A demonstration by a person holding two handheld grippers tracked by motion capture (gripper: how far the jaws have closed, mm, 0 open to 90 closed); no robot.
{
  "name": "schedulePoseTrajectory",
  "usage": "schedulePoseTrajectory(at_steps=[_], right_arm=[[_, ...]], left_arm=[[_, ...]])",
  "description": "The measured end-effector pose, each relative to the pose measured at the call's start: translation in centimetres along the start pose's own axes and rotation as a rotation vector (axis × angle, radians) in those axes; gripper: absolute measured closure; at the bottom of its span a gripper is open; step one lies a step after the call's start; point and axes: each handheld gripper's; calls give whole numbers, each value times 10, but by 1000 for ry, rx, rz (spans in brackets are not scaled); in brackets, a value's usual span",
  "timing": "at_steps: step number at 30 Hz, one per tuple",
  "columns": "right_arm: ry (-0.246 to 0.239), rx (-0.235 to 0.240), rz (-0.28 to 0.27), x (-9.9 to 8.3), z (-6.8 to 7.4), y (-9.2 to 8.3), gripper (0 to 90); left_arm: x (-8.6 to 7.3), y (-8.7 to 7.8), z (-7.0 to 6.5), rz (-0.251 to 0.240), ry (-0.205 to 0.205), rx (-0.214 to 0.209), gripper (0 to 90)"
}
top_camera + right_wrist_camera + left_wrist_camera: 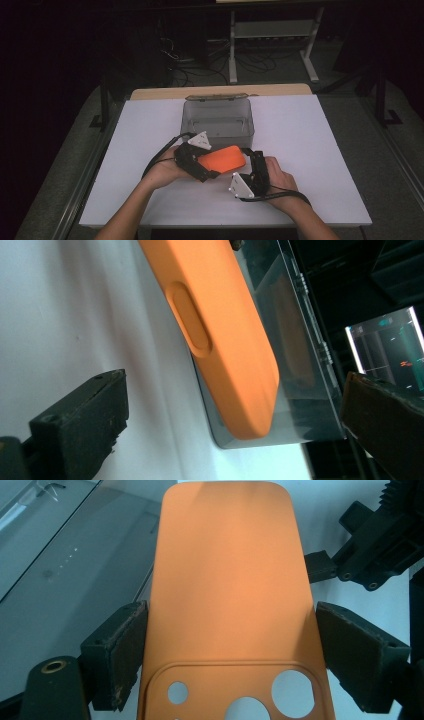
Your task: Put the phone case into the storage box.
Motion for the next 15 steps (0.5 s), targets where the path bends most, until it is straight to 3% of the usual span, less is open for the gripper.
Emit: schedulePoseTrajectory(at_steps=[15], right_arm=[[-79, -41, 2, 3, 6, 1, 0]], left_arm=[[0, 0, 1, 7, 4, 1, 162]])
Point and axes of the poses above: each handheld gripper's, and its own axes: y roughly forward along the jaws, x roughly out of its top, z roughly to its left, and after that the axes turned 1 degree about x, right-handed
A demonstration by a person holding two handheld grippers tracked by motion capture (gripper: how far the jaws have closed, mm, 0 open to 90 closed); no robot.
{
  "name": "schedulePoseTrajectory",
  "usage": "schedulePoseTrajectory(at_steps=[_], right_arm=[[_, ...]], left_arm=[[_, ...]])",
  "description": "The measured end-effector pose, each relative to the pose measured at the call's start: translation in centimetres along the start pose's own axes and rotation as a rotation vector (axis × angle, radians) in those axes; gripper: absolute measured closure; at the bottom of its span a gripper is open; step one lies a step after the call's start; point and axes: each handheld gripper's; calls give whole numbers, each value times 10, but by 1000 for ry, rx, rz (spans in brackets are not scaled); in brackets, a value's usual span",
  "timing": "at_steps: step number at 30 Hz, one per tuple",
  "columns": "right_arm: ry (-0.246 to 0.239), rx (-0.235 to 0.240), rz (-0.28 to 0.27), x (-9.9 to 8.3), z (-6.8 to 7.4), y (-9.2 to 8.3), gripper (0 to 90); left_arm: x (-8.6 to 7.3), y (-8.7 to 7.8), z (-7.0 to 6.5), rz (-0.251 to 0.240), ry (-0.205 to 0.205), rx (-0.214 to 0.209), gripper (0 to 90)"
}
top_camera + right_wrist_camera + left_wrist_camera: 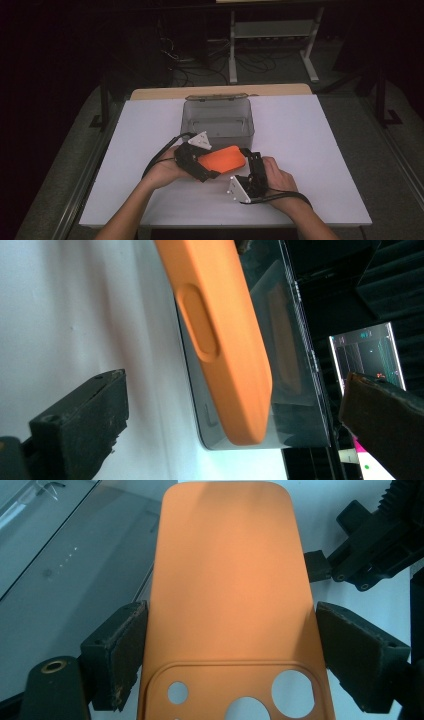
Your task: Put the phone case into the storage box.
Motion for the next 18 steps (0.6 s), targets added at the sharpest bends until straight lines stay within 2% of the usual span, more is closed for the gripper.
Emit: schedulePoseTrajectory(at_steps=[5, 8, 13, 18], right_arm=[[-31, -11, 8, 0, 2, 1, 0], [-33, -15, 9, 0, 3, 0, 0], [-103, -28, 18, 2, 5, 1, 0], [-122, -38, 9, 6, 4, 2, 0]], left_arm=[[0, 0, 0, 2, -1, 0, 162], [0, 0, -1, 1, -4, 2, 162], [0, 0, 0, 4, -3, 4, 162], [1, -1, 0, 0, -3, 4, 162]])
Point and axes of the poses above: each handheld gripper's, and its own axes: y roughly forward along the jaws, x roughly out of its top, z roughly to its left, and after that the axes turned 1 degree about x, right-handed
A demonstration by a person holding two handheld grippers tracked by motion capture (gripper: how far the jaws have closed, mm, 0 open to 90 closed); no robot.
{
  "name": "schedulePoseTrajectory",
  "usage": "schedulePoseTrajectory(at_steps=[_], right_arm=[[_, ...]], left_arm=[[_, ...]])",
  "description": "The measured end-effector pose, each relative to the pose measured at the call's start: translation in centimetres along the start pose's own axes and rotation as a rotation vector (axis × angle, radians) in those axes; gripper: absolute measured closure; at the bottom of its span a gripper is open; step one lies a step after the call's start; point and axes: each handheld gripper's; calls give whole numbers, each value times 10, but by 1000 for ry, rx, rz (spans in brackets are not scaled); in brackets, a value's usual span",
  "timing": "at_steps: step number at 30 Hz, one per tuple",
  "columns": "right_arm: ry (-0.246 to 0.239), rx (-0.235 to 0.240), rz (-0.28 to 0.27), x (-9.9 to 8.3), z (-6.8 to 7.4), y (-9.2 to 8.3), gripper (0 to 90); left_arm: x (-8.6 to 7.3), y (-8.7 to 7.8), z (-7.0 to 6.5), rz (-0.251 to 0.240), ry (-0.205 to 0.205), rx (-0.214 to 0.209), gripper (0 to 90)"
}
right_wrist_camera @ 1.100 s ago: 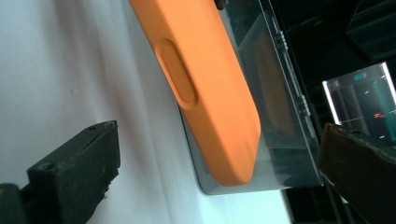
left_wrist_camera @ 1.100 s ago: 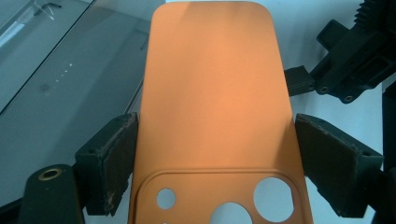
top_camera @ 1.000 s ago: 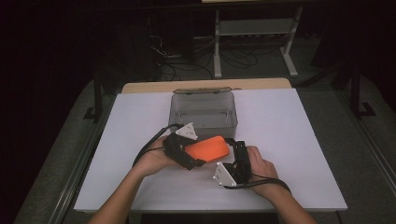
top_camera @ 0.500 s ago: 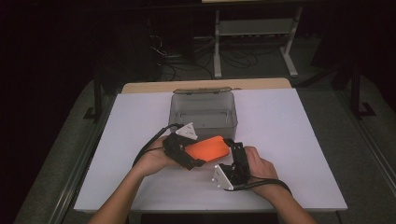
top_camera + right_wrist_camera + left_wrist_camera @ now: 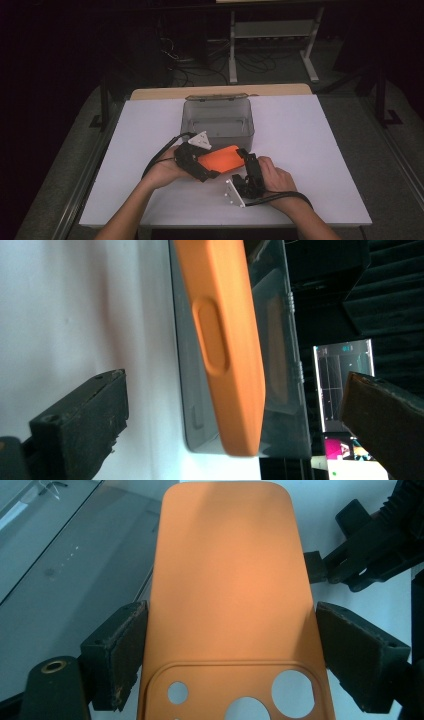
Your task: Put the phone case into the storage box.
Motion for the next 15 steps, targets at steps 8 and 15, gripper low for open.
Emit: schedulePoseTrajectory(at_steps=[8, 15], right_arm=[[-19, -19, -15, 10, -3, 5, 0], [-42, -26, -19, 15, -4, 11, 0]], left_arm=[[1, -1, 0, -7, -5, 4, 162], [1, -3, 1, -11, -8, 8, 162]])
Point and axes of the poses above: each handheld gripper's, and its own axes: y roughly forward along the jaws, x roughly out of its top, z roughly to its left, and after that the axes turned 1 degree about x, right-handed
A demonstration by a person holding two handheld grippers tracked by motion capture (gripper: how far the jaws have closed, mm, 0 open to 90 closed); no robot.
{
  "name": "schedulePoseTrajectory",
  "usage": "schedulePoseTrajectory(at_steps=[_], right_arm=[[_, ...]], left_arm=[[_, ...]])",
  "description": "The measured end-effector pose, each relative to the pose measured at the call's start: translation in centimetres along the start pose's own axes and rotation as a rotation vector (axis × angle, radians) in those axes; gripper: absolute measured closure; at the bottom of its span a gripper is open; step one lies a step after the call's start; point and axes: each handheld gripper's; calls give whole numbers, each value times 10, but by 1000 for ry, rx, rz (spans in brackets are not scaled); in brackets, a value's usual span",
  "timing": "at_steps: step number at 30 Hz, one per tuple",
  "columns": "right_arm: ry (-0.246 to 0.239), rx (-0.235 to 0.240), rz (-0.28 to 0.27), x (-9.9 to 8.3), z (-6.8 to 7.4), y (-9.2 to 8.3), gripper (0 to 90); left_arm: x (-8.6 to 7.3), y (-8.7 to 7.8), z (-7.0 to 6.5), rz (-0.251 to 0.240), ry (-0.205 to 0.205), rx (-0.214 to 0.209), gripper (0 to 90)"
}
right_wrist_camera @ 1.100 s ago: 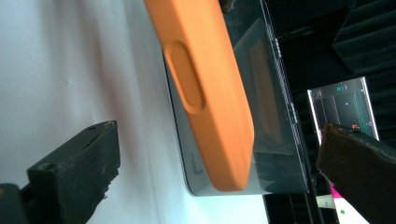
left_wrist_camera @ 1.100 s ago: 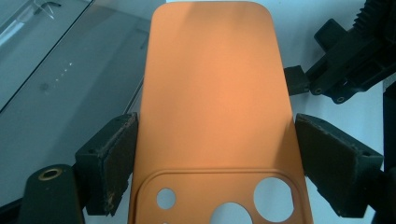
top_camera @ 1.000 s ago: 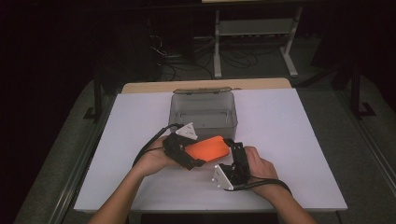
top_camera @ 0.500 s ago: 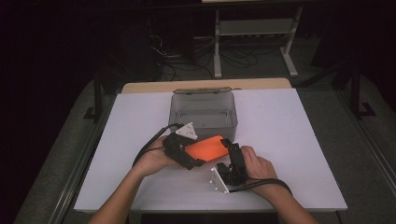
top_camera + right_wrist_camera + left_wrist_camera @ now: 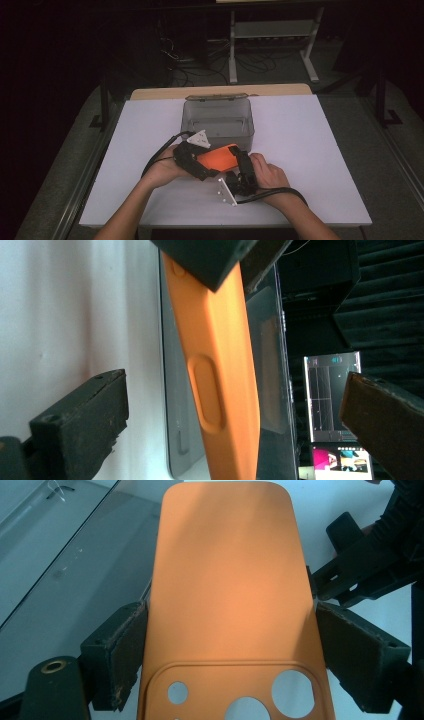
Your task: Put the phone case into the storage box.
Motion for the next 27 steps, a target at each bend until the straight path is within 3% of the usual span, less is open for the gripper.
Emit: schedulePoseTrajectory(at_steps=[17, 27], right_arm=[[-55, -41, -13, 8, 8, 3, 0], [-82, -57, -18, 10, 11, 2, 92]], left_arm=[[0, 2, -1, 4, 1, 2, 162], [0, 3, -2, 6, 3, -1, 162]])
Point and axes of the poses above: each handheld gripper's, and its own axes: y roughly forward along the jaws, x roughly out of its top, z roughly to its left, and after that the axes turned 1 degree about x, right-handed
